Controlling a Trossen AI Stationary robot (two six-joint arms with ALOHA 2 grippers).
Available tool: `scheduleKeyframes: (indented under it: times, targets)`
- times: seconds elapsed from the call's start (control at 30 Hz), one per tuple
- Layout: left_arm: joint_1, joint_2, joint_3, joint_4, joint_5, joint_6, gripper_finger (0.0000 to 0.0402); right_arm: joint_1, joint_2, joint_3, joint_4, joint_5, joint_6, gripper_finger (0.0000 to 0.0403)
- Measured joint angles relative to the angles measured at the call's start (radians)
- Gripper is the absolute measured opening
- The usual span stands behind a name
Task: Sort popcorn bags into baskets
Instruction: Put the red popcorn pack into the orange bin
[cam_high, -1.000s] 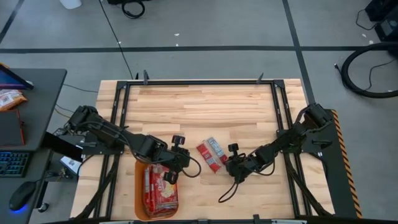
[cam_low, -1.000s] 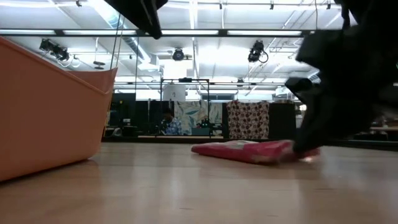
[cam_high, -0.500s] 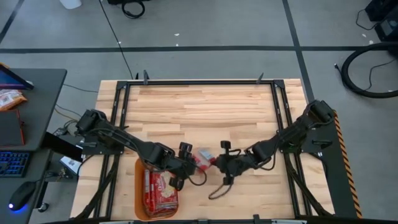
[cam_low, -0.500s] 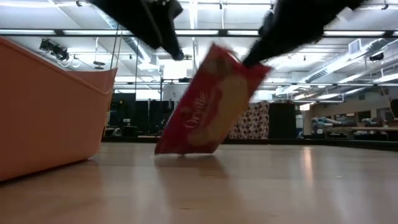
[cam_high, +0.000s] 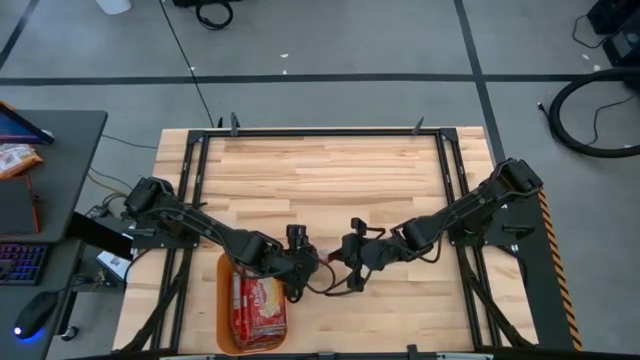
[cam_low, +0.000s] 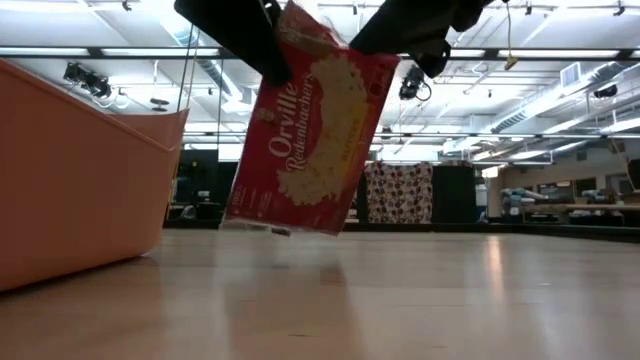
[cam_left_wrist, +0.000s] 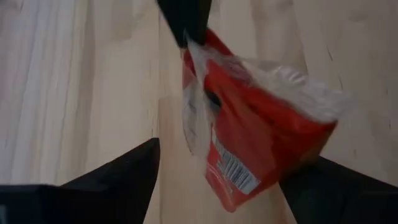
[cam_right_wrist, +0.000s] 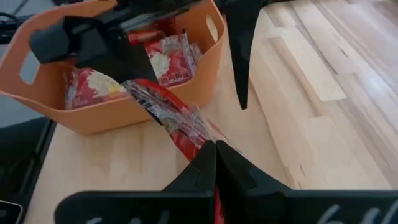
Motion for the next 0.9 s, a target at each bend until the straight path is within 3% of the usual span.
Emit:
scheduleKeyframes:
  times: [0.23, 0.53, 0.73, 0.9]
  targets:
    - [0.000, 0.000, 0.000, -0.019, -0.038, -0.045, 0.0266, 0.000, -0.003, 0.001, 0.025, -0.010, -0.008, 0.0008]
    - [0.006, -0.003, 0.000, -0.024, -0.018, -0.091, 0.0114, 0.006, -0.003, 0.001, 0.058, -0.058, -0.078, 0.0024]
    - [0.006, -0.003, 0.000, -0.031, 0.073, -0.122, 0.0027, 0.030, -0.019, 0.001, 0.080, -0.056, -0.186, 0.0079]
    - [0.008, -0.040, 0.000, -0.081, 0.149, -0.168, 0.0026, 0.038, -0.100, 0.001, 0.020, -0.054, -0.214, 0.0147]
